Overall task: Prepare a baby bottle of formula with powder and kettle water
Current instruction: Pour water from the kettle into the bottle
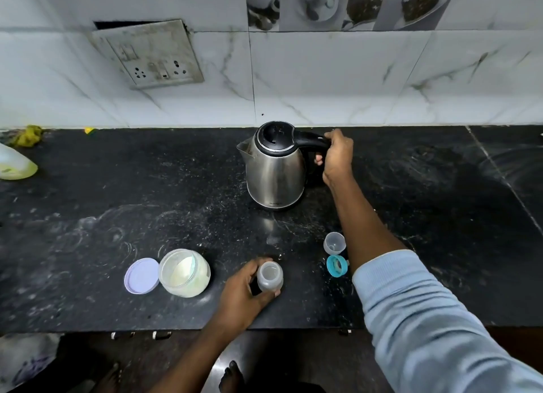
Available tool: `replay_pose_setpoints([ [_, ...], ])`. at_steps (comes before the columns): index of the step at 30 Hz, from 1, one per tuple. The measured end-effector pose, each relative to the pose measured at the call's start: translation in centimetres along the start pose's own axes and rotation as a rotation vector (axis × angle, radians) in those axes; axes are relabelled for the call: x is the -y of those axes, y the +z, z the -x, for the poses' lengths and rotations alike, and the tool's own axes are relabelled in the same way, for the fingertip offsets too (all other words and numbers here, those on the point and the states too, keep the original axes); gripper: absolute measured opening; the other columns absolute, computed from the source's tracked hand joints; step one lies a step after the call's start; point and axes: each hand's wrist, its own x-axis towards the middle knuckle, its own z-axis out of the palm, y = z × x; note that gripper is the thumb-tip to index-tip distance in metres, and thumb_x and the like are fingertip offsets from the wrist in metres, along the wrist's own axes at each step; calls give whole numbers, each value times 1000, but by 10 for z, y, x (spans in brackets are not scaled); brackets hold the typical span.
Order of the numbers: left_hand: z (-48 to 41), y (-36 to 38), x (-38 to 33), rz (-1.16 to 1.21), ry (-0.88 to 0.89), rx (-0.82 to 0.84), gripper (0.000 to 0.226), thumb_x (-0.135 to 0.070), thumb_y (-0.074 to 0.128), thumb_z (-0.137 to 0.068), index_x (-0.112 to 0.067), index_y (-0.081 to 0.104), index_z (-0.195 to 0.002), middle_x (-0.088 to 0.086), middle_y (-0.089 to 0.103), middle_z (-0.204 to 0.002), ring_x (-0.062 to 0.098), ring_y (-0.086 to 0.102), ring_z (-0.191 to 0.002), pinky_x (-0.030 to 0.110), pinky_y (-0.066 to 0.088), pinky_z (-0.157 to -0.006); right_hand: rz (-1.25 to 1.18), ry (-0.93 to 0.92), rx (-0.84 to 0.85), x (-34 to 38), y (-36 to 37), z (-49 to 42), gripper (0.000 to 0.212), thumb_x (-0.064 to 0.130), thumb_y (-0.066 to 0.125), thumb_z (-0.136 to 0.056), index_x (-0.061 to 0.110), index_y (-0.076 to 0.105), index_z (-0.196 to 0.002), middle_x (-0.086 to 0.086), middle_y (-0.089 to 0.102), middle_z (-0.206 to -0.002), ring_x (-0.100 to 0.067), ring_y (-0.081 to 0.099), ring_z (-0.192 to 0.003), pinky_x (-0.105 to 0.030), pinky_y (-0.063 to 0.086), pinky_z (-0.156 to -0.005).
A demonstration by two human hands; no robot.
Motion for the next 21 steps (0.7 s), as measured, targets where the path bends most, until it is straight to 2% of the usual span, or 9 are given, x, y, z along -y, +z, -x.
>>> replay_pose_setpoints([
  [9, -1, -1, 4, 50, -27, 18, 58, -4, 91, -78, -32, 69, -123, -17, 76, -120, 5, 70, -117, 20, 51, -102, 26, 40, 72, -5, -5, -3, 34, 8, 47, -97, 10, 51, -63, -3, 43, -49, -15, 37, -33, -19, 23, -35],
  [11, 0, 0, 3, 59, -25, 12, 58, -4, 91, -79, -32, 69, -125, -19, 76, -121, 3, 70, -117, 18, 51, -102, 39, 35, 116, -4, -9, -3, 36, 12, 51, -98, 13, 56, -62, -4, 48, -51, -17, 43, -38, -23, 32, -38],
  [13, 1, 0, 2, 63, -19, 18, 58, -3, 90, -80, -31, 68, -125, -19, 76, -121, 3, 70, -118, 17, 50, -102, 42, 55, 180, -1, -16, 1, 39, 25, 57, -99, 19, 63, -62, -6, 58, -63, -22, 57, -54, -30, 47, -53],
  [15, 0, 0, 1, 74, -15, 27, 58, -1, 90, -80, -30, 68, -125, -19, 76, -121, 4, 70, -117, 16, 50, -102, 155, 1, 208, 5, -27, 6, 39, 37, 53, -103, 22, 70, -70, -5, 67, -76, -20, 64, -72, -32, 53, -71],
  [17, 0, -1, 2, 91, -18, 38, 58, 0, 89, -80, -28, 67, -126, -17, 76, -121, 5, 70, -118, 17, 50, -102, 368, -166, 131, 8, -43, 20, 29, 35, 52, -104, 18, 70, -89, 1, 69, -87, -10, 62, -79, -30, 50, -80],
  [19, 0, 0, 3, 105, -21, 43, 58, 3, 89, -80, -26, 67, -126, -15, 76, -121, 7, 70, -118, 18, 50, -101, 524, -274, 56, 9, -67, 46, 16, 26, 57, -102, 14, 68, -102, 6, 66, -90, 1, 58, -78, -23, 47, -78],
  [21, -1, 1, 5, 116, -19, 44, 58, 6, 88, -79, -23, 67, -125, -14, 76, -120, 6, 70, -115, 18, 50, -100, 606, -305, 60, 2, -95, 81, 11, 17, 60, -100, 14, 66, -109, 9, 63, -89, 8, 55, -72, -16, 45, -71],
])
